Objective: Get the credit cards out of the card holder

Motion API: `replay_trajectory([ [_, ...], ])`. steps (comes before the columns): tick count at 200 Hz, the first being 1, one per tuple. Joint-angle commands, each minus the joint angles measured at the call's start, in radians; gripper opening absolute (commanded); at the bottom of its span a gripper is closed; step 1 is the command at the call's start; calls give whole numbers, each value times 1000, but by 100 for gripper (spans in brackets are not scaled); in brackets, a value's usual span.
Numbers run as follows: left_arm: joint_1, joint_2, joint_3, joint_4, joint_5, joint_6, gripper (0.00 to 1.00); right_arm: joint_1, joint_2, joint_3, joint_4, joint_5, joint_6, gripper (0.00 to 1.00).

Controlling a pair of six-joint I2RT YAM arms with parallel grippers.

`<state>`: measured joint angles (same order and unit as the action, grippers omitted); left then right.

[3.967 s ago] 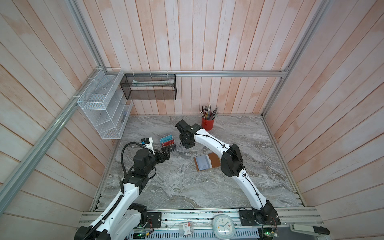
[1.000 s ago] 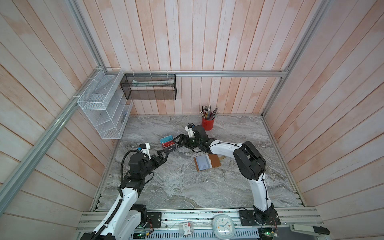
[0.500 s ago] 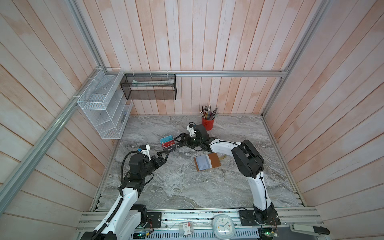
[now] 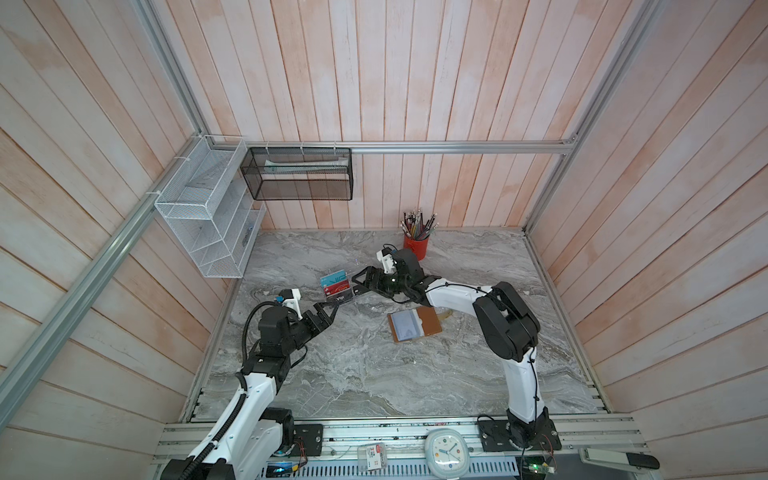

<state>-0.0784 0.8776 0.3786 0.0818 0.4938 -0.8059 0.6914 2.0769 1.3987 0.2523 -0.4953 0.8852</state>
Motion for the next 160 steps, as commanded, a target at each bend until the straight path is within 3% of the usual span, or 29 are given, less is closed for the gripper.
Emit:
replay_trajectory([
  [1, 5, -14, 53, -38, 0, 18, 100, 3, -120, -39, -41, 46, -63, 98],
  [52, 5, -16, 72, -67, 3, -6, 100, -47, -227, -87, -171, 127, -187, 98],
  [117, 22, 96, 111, -39, -71, 13, 100, -114, -57, 29, -216, 113, -337, 98],
  [160, 69, 211, 116, 43, -31, 10, 100, -117, 30, 67, -161, 65, -356, 98],
])
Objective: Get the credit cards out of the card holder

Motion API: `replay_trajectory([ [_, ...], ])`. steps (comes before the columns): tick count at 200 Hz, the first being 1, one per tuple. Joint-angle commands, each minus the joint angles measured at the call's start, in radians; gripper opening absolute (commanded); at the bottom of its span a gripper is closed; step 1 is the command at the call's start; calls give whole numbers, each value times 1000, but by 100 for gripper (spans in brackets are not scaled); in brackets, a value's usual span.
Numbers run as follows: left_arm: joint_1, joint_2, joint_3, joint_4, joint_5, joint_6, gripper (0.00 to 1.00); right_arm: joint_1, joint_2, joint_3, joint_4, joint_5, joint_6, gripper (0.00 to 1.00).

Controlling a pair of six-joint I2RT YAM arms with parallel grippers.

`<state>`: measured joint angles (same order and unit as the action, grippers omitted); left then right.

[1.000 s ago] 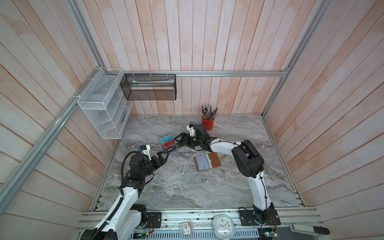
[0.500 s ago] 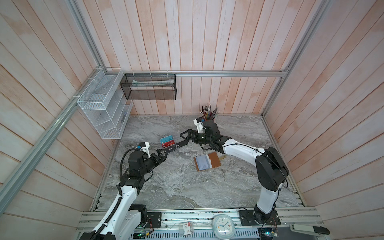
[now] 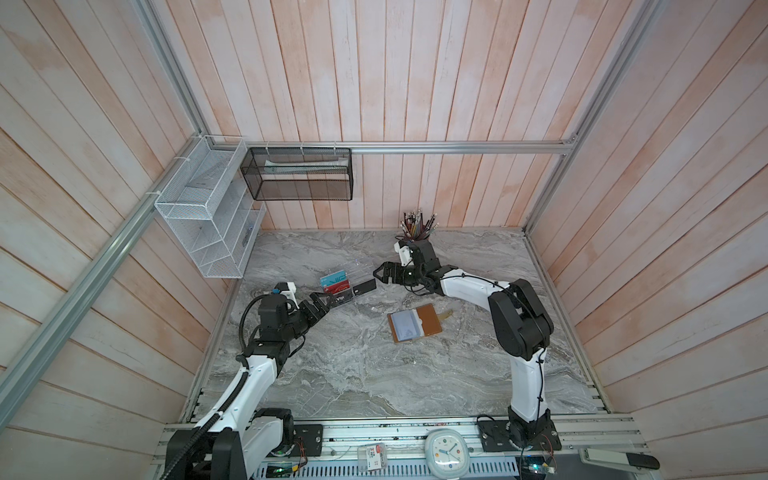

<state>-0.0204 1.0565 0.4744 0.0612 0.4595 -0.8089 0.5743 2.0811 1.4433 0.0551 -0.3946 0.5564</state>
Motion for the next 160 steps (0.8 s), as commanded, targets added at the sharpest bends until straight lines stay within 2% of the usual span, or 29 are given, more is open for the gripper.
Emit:
replay_trajectory([
  [1, 11, 33, 22, 63, 3, 14, 100, 1, 27, 22, 40, -38, -26, 98],
  [69, 46, 48, 17, 69, 28, 42, 100, 6, 110, 13, 174, -143, 12, 98],
  [160, 60, 32, 1, 65, 36, 59, 100, 61, 130, 12, 216, -149, 31, 98],
])
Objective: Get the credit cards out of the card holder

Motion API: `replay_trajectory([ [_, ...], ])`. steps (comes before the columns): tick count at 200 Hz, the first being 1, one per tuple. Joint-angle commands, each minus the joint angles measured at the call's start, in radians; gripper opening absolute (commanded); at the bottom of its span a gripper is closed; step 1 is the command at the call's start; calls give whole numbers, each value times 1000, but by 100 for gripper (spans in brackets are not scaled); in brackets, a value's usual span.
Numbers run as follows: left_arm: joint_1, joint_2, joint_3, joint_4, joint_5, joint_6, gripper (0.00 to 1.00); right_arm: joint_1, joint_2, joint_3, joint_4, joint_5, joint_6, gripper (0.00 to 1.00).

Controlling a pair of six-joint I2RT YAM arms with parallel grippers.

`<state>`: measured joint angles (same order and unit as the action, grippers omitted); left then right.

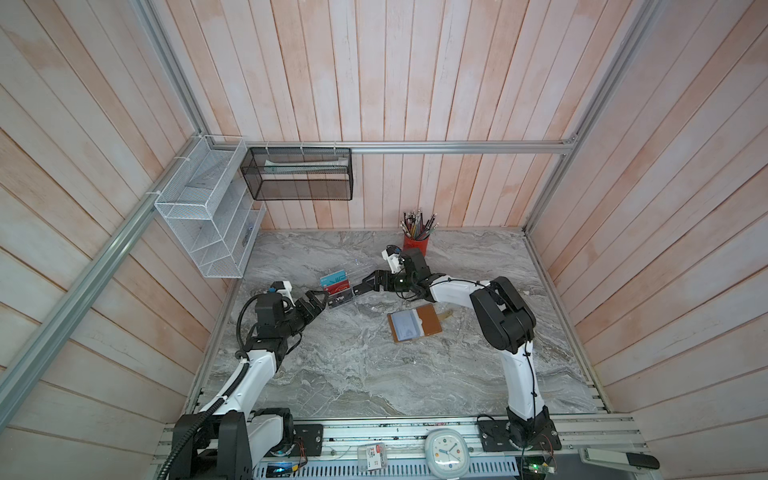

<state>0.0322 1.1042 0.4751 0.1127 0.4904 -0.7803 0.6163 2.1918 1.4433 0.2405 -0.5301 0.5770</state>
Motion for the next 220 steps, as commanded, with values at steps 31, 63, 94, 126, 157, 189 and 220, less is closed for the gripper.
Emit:
replay_trajectory([
  [31, 10, -11, -2, 8, 7, 36, 100, 35, 11, -9, 48, -11, 25, 98],
  [63, 14, -7, -4, 3, 10, 43, 100, 57, -4, -23, 55, -13, 47, 98],
  [94, 17, -22, -6, -11, 2, 47, 100, 76, -28, -47, 83, -13, 72, 98],
  [126, 17, -45, 8, -46, 1, 54, 100, 91, -68, -67, 76, -14, 75, 98],
  [157, 15, -100, 31, -98, -6, 55, 100, 89, -209, -154, 37, 68, 39, 98],
  [189, -30, -159, 34, -103, 3, 44, 100, 90, -385, -228, -126, 225, -38, 98],
  [220, -187, -153, 63, -90, -30, 15, 100, 67, -577, -391, -196, 294, -71, 98],
])
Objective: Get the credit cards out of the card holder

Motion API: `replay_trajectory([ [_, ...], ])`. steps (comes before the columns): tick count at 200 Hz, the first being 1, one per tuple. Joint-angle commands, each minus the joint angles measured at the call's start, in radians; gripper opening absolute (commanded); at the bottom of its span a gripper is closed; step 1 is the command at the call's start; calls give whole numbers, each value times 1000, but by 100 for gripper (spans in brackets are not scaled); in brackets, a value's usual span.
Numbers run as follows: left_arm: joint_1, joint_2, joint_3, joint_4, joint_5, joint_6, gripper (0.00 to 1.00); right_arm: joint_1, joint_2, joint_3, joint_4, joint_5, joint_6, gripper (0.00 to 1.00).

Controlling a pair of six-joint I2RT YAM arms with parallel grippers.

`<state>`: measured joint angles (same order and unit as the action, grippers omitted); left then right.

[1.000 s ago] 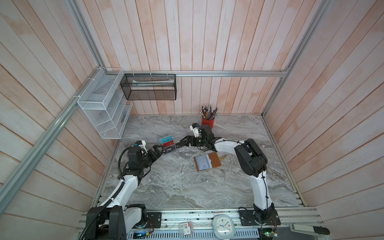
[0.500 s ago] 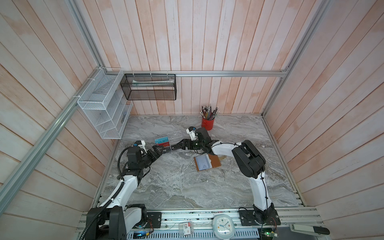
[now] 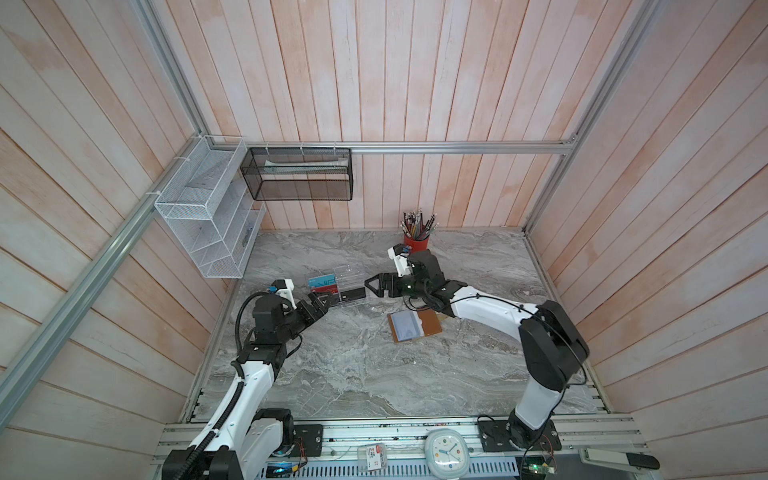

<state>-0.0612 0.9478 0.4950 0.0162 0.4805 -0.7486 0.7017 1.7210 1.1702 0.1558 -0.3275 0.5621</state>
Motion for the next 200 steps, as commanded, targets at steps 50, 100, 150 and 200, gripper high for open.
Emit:
replay_trajectory([
  [50, -305, 103, 40, 186, -57, -133, 100, -169, -291, -463, 23, -72, 14, 98],
  [100, -452, 272, 97, 261, -92, -165, 100, -237, -277, -562, 87, -175, 4, 98],
  [150, -512, 419, 147, 306, -105, -190, 100, -287, -215, -607, 166, -239, 20, 98],
  [200, -516, 527, 208, 342, -78, -240, 100, -311, -146, -726, 340, -299, 104, 98],
])
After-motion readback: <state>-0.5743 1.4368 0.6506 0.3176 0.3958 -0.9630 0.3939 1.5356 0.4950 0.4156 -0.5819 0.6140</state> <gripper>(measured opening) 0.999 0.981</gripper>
